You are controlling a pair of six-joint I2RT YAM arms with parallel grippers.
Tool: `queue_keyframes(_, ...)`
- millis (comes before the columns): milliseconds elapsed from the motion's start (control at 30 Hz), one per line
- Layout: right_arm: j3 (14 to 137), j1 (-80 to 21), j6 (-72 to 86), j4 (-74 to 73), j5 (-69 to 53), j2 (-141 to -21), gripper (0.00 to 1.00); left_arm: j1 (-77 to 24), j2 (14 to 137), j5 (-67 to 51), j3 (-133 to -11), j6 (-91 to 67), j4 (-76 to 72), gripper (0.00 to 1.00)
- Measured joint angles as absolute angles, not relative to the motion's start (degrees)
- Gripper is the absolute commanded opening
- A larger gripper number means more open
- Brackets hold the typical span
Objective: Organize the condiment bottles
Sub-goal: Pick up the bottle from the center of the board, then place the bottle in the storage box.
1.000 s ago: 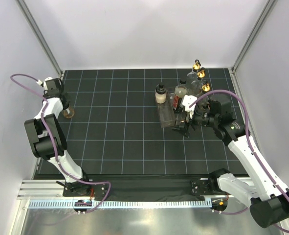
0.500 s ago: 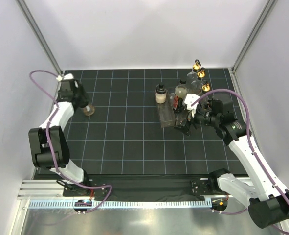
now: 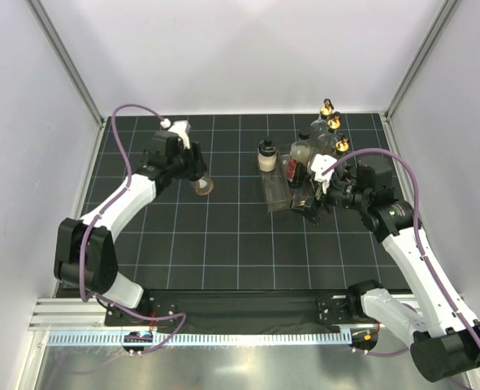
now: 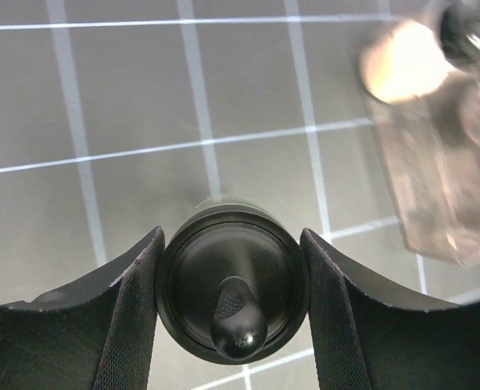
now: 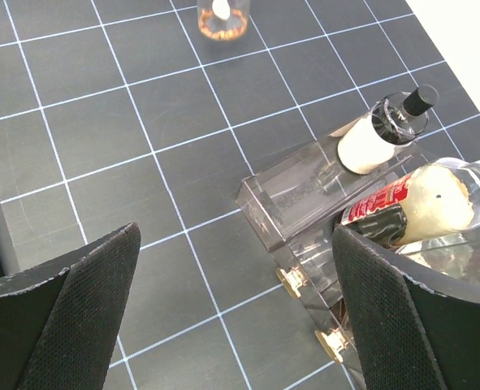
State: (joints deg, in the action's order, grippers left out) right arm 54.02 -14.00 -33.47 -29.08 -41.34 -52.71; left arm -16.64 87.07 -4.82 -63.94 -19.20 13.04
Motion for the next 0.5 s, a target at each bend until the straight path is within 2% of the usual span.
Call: queue_keyframes(500,53.7,-13.3,-33.3,-28.8,-41.6,-52.3,1.0,-31.3,86.7,-6.1,-66.7,-17.5,14.7,0.0)
